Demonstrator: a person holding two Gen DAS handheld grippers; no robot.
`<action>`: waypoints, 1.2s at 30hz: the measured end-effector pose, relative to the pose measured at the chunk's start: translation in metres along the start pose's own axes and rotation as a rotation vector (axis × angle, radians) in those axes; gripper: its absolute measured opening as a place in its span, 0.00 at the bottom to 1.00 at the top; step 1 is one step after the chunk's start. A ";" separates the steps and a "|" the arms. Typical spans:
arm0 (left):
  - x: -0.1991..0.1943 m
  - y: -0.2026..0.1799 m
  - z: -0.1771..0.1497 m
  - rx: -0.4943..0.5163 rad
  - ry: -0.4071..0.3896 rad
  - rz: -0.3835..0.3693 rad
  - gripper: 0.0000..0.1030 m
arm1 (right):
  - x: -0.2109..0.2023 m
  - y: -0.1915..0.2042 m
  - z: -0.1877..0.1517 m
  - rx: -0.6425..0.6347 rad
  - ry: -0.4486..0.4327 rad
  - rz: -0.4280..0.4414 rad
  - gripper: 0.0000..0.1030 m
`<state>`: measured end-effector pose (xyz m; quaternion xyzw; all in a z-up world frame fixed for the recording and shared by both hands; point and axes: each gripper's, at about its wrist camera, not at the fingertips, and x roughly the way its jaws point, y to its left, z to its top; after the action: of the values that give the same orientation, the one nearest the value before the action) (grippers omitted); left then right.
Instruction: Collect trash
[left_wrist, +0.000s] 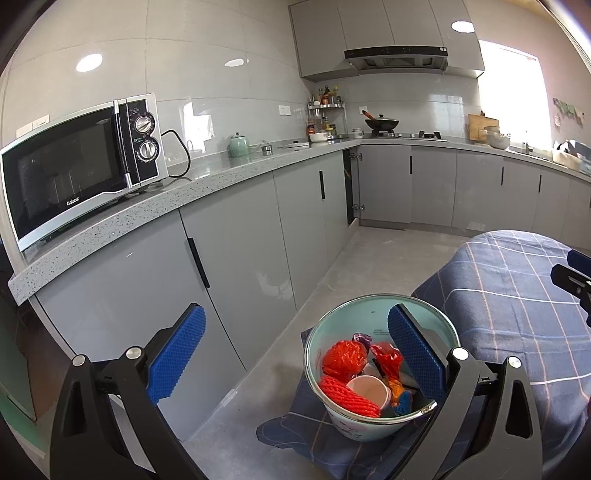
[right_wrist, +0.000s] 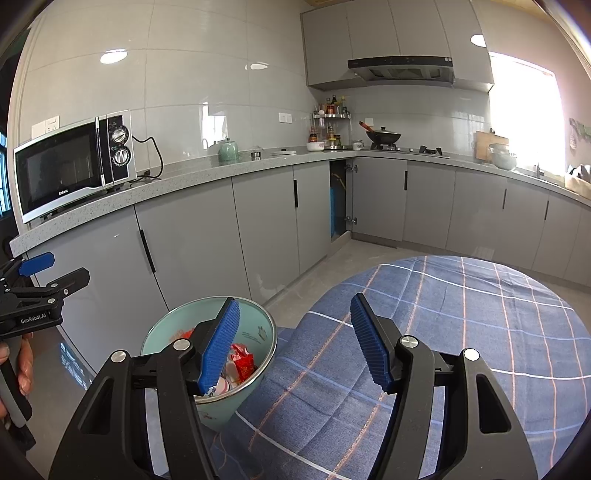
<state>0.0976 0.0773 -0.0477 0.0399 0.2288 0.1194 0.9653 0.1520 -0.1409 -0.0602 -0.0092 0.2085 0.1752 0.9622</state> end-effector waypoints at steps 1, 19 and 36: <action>0.000 0.000 0.000 0.002 -0.001 -0.002 0.95 | 0.000 0.000 0.000 0.001 -0.001 0.000 0.61; -0.006 -0.008 0.003 0.023 -0.018 -0.026 0.95 | -0.003 0.002 -0.001 -0.001 -0.011 -0.003 0.62; -0.011 -0.012 0.005 0.045 -0.048 -0.010 0.95 | -0.005 0.003 -0.002 -0.002 -0.012 0.002 0.62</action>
<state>0.0925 0.0630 -0.0402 0.0634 0.2084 0.1081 0.9700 0.1462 -0.1397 -0.0600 -0.0091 0.2027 0.1763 0.9632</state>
